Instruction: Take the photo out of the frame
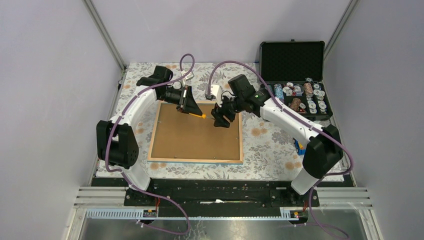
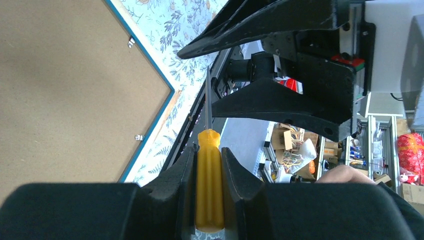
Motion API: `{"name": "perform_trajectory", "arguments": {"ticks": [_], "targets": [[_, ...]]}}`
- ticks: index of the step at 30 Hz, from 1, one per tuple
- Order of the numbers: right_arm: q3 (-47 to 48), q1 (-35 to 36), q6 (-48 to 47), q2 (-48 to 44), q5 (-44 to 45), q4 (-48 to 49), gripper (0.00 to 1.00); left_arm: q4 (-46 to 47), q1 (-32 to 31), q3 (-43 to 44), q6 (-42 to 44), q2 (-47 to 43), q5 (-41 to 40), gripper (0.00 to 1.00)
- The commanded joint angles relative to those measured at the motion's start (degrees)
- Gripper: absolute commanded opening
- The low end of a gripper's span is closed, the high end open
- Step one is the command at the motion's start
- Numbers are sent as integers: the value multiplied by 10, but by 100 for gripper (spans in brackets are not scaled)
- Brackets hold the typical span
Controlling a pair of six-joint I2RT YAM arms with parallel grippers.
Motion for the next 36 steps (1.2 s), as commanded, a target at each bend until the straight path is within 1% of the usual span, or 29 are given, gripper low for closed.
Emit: {"name": "perform_trajectory", "arguments": {"ticks": [1, 2, 3, 5, 6, 8, 9, 10, 12, 16, 20, 22, 27, 31, 36], "targets": [[33, 2, 4, 18, -41, 13, 59, 2, -2, 29, 14, -5, 38, 2], [37, 2, 4, 23, -44, 13, 51, 2, -2, 28, 13, -6, 40, 5], [42, 2, 4, 27, -45, 11, 39, 2, -2, 27, 13, -9, 41, 11], [54, 3, 13, 34, -41, 7, 4, 2, -2, 27, 9, -13, 34, 25], [59, 2, 25, 38, -32, 10, 0, 2, -1, 26, 7, -16, 33, 36], [68, 2, 35, 44, -34, 15, 0, 15, -1, 21, -10, -23, 33, 53], [70, 3, 38, 44, -39, 21, 0, 24, -1, 17, -20, -26, 31, 58], [70, 3, 42, 43, -44, 29, 0, 33, -1, 14, -31, -30, 30, 61], [74, 4, 51, 43, -46, 42, 0, 47, -1, 8, -50, -34, 29, 64], [85, 8, 50, 48, -54, 44, 0, 58, -1, 0, -62, -36, 27, 64], [84, 13, 40, 46, -59, 42, 0, 78, -1, -3, -82, -35, 29, 60], [81, 16, 34, 44, -60, 38, 0, 80, -1, -1, -84, -34, 26, 58], [73, 16, 24, 39, -53, 22, 0, 80, 20, 3, -87, -35, 23, 54], [62, 16, 20, 33, -46, 21, 0, 81, 24, 0, -86, -45, 20, 53], [69, 17, 23, 41, -49, 22, 0, 80, 22, -15, -86, -47, 18, 51]]}}
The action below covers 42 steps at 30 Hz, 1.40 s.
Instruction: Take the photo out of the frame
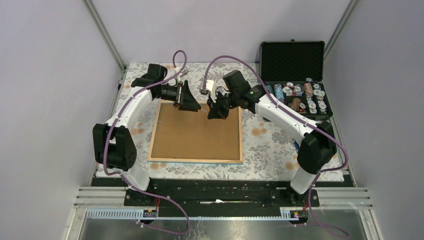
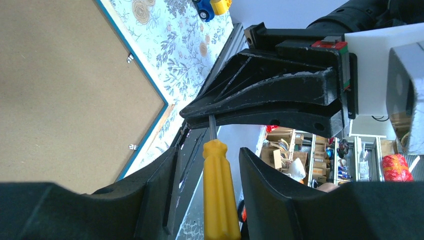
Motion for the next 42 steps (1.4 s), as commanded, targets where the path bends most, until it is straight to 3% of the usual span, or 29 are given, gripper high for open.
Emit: {"name": "perform_trajectory", "arguments": {"ticks": [1, 8, 13, 33, 39, 42], "targets": [[12, 5, -6, -4, -8, 2, 0, 17, -4, -8, -2, -30, 7, 51], [19, 9, -7, 2, -13, 2, 0, 22, -13, -2, -6, -25, 8, 39], [16, 14, -9, 0, -10, 2, 0, 37, -15, -5, -20, -26, 13, 36], [24, 25, 4, 7, 5, 10, 0, 53, -33, -38, -21, -43, 5, 42], [23, 26, 1, 3, 8, 12, 1, 58, -39, -36, -23, -42, -7, 23], [14, 26, 2, -4, 20, 12, 17, 60, -37, -30, -23, -41, -19, 12]]}}
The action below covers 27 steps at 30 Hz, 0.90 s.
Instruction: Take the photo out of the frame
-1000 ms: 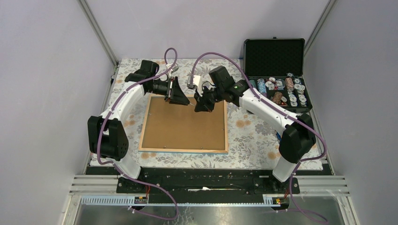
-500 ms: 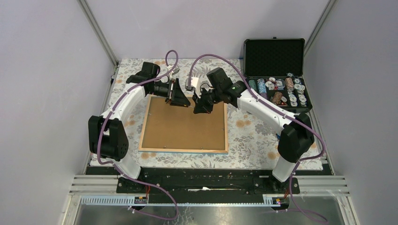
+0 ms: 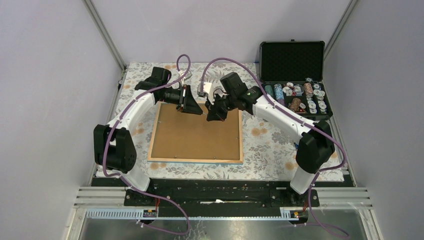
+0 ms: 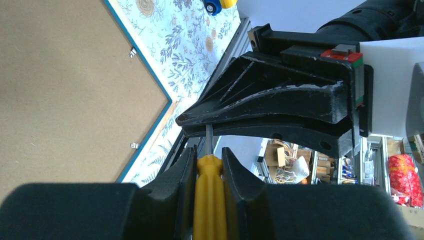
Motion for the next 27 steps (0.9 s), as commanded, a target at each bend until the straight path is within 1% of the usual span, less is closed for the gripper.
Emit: {"name": "perform_trajectory", "arguments": {"ticks": [1, 2, 5, 6, 8, 9, 11, 13, 15, 17, 18, 21, 24, 27], "targets": [[11, 13, 3, -16, 20, 15, 23, 25, -9, 12, -2, -25, -5, 7], [9, 12, 10, -19, 31, 14, 31, 25, -5, 15, 2, -26, -16, 1], [4, -14, 43, -26, 31, 9, 60, 45, 20, 19, 2, -36, -53, 0], [3, -34, 67, -29, 26, 9, 68, 49, 28, 19, 4, -39, -66, 0], [-1, -69, 105, -33, 12, 10, 76, 33, 37, 31, 39, -39, -94, 0], [-9, -87, 123, -35, 6, 14, 79, 16, 37, 39, 80, -39, -111, 0], [-32, -125, 156, -43, 2, 24, 86, -12, 38, 47, 124, -39, -146, 0], [-51, -160, 183, -39, -2, 25, 88, -37, 37, 49, 176, -42, -174, 0], [-67, -196, 210, -29, -6, 25, 88, -64, 31, 48, 238, -43, -185, 0], [-73, -216, 233, -16, 11, 26, 89, -71, 15, 44, 266, -46, -213, 0], [-72, -219, 243, -8, 30, 26, 89, -65, 1, 35, 272, -49, -245, 0], [-64, -222, 273, 21, 85, 22, 88, -18, -50, -1, 296, -72, -284, 0], [-57, -222, 296, 47, 96, 27, 86, 57, -107, -43, 304, -105, -316, 0], [-46, -223, 317, 76, 98, 30, 83, 84, -179, -56, 338, -106, -356, 0]]}}
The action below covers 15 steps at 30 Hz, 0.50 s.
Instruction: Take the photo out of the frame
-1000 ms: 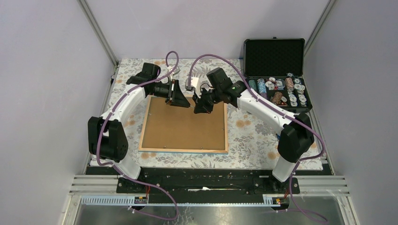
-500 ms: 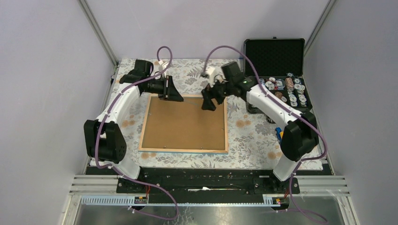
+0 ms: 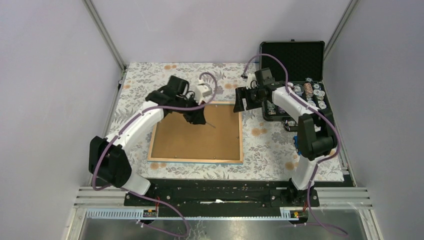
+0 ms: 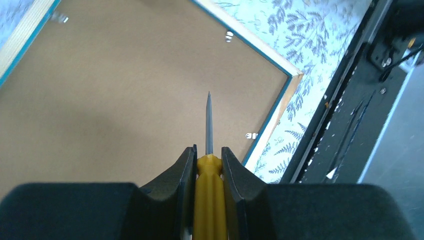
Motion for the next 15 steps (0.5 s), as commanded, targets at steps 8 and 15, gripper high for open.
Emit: {"name": "perform_trajectory", "arguments": {"ticks": [8, 15], "targets": [[45, 2, 78, 102, 38, 12, 74, 115, -164, 2, 126, 38, -79, 0], [36, 2, 106, 125, 27, 27, 67, 105, -196, 22, 139, 90, -84, 0]]}}
